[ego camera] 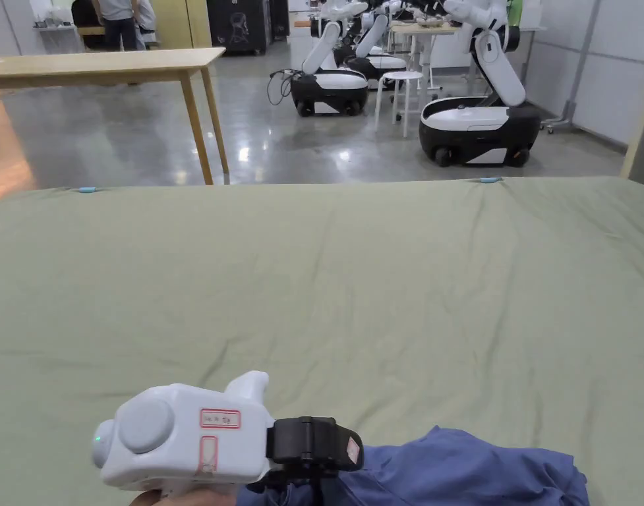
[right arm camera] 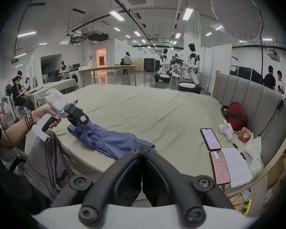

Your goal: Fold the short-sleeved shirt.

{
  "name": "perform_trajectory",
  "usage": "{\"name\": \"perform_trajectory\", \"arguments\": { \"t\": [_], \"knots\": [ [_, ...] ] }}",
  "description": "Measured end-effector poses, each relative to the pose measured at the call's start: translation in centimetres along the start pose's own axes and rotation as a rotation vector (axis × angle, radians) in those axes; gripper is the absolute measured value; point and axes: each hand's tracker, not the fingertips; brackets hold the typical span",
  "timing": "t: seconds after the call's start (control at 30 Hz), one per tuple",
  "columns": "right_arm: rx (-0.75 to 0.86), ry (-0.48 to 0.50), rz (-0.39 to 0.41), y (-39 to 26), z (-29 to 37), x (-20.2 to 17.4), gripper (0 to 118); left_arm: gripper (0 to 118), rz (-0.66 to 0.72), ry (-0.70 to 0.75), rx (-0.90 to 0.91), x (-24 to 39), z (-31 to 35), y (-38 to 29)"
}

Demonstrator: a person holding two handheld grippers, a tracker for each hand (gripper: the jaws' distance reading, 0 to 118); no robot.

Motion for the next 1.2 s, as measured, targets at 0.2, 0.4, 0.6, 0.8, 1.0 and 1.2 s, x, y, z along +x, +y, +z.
{"name": "perform_trajectory", "arguments": {
  "t": [0.2, 0.4, 0.6, 0.8, 1.0, 1.2],
  "knots": [
    [0.008, -0.003, -0.01, 0.3, 0.4, -0.3, 0, 8, -0.114, -0.026, 0.283, 1.6, 8.2, -2.9],
    [-0.011, 0.006, 0.012, 0.4, -0.4, -0.9, 0, 0, -0.262, -0.076, 0.416, 3.0, 13.3, -6.3],
    [-0.007, 0.035, 0.021, 0.4, -0.3, -1.5, 0, 0, -0.19, -0.132, 0.379, -0.9, 11.4, -5.2],
    [-0.004, 0.037, 0.029, 0.2, 0.3, -1.5, 0, 0, -0.02, -0.16, 0.254, -6.0, 3.1, -3.9],
    [-0.013, 0.029, 0.026, 0.1, 0.4, -1.4, 0, 0, 0.054, -0.191, 0.17, -6.4, -2.6, -3.3],
    [-0.031, 0.025, 0.029, -0.3, 0.1, -1.2, 0, 0, 0.025, -0.161, 0.096, -6.1, -6.0, -3.2]
  ]
}}
